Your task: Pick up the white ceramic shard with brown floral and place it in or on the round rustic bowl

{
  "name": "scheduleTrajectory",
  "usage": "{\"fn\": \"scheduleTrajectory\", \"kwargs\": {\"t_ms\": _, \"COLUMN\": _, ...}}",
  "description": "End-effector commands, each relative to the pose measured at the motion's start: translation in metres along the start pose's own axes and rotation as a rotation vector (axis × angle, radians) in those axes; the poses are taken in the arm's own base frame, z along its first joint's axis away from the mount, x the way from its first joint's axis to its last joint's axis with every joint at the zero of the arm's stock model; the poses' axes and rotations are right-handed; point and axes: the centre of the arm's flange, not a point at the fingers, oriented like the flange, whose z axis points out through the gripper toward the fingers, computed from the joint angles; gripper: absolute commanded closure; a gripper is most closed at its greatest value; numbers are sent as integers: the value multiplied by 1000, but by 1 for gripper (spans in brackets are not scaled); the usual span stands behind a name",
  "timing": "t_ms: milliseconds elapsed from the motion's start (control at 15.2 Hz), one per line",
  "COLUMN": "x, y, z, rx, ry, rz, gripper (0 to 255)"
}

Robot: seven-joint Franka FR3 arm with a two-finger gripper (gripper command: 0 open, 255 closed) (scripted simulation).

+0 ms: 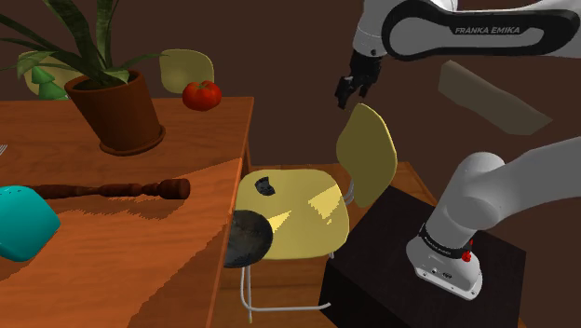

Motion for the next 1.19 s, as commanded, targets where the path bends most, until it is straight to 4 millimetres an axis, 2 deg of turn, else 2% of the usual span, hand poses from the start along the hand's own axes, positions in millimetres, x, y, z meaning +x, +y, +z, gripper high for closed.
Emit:
{"fn": "scheduleTrajectory", "kwargs": {"t_ms": 0, "x": 4, "y": -37, "z": 46, "rx": 91, "ry": -88, "rz": 27, "gripper": 0}}
{"fn": "scheduleTrajectory", "kwargs": {"t_ms": 132, "x": 8, "y": -58, "z": 62, "rx": 90, "ry": -86, "rz": 33, "gripper": 0}}
{"fn": "scheduleTrajectory", "kwargs": {"t_ms": 198, "x": 7, "y": -20, "z": 9, "rx": -91, "ry": 80, "rz": -32, "gripper": 255}}
{"fn": "scheduleTrajectory", "kwargs": {"t_ms": 264, "x": 7, "y": -20, "z": 9, "rx": -91, "ry": 80, "rz": -32, "gripper": 0}}
{"fn": "scheduleTrajectory", "kwargs": {"t_ms": 1122, "x": 37, "y": -127, "z": 124, "rx": 23, "ry": 8, "rz": -44, "gripper": 0}}
